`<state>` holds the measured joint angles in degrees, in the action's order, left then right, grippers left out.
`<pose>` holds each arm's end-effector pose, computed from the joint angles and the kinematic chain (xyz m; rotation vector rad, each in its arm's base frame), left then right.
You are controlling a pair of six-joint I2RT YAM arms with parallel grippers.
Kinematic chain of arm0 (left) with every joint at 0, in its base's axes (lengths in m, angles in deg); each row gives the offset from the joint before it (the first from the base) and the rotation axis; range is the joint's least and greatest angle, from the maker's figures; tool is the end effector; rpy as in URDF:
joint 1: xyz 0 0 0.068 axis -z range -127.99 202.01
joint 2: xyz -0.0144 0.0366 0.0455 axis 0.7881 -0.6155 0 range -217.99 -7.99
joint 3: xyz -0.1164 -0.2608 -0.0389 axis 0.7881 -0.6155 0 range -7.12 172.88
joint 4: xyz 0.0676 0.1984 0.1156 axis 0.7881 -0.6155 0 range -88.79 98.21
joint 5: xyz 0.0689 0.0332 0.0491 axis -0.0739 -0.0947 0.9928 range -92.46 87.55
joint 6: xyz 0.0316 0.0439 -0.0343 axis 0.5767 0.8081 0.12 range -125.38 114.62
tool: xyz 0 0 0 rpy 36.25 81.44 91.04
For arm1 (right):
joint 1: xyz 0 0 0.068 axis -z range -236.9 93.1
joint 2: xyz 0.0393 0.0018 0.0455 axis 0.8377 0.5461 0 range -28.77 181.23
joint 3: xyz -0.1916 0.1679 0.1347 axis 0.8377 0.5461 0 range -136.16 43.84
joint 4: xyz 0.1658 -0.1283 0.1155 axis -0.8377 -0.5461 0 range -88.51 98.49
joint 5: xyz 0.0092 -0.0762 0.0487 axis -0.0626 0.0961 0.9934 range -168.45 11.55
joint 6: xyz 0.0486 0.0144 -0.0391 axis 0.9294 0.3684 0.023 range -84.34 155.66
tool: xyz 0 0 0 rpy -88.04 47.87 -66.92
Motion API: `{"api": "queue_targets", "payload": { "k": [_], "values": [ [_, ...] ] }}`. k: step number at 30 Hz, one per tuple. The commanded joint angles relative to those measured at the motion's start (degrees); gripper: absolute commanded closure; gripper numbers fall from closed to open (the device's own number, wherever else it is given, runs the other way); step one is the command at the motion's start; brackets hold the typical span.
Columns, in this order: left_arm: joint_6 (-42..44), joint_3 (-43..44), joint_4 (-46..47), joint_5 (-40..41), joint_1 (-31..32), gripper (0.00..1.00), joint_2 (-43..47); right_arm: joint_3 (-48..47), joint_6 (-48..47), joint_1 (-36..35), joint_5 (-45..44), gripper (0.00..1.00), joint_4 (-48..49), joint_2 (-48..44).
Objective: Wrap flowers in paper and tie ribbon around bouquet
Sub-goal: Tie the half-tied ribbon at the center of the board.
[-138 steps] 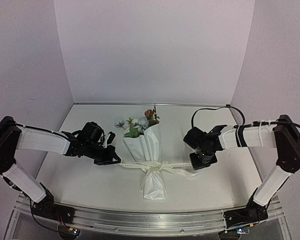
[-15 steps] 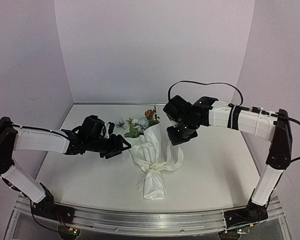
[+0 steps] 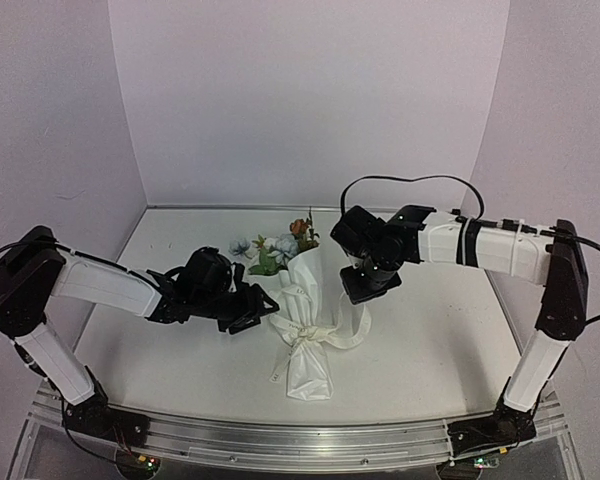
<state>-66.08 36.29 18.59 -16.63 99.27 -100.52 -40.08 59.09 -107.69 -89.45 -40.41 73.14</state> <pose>0.2067 -0.2415 0.1887 -0.1475 2.5530 -1.1772 0.2316 0.2690 0.2633 -0.5877 2.6391 0.1261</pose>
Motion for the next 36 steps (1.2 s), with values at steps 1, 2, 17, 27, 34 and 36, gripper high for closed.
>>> {"api": "queue_targets", "payload": {
  "k": [1, 2, 17, 27, 34, 36],
  "values": [
    [-2.26, 1.76, 3.53, 1.45, 0.98, 0.37, -2.44, 1.07, 0.86, -0.01, -0.55, 1.00, 0.72, -3.58],
    [-2.31, 1.84, 3.94, 1.44, 1.02, 0.38, -2.68, 1.29, 0.90, 0.00, -0.55, 1.00, 0.80, -3.69],
    [3.41, 1.44, 4.60, -0.46, 1.03, 1.00, -1.72, 8.76, 1.31, 0.08, -3.00, 1.00, 0.98, -6.66],
    [12.26, 1.64, -4.62, 2.04, 0.90, 1.00, 2.71, 19.77, 4.94, 0.17, -6.12, 1.00, 1.20, -9.82],
    [15.26, -0.18, -6.42, 0.62, -0.22, 1.00, 4.35, 26.69, 9.01, 0.16, -6.34, 1.00, 3.40, -11.97],
    [15.48, -1.34, -6.14, -0.03, -0.96, 1.00, 4.81, 27.66, 9.70, 0.17, -6.28, 1.00, 3.61, -12.51]
  ]
}}
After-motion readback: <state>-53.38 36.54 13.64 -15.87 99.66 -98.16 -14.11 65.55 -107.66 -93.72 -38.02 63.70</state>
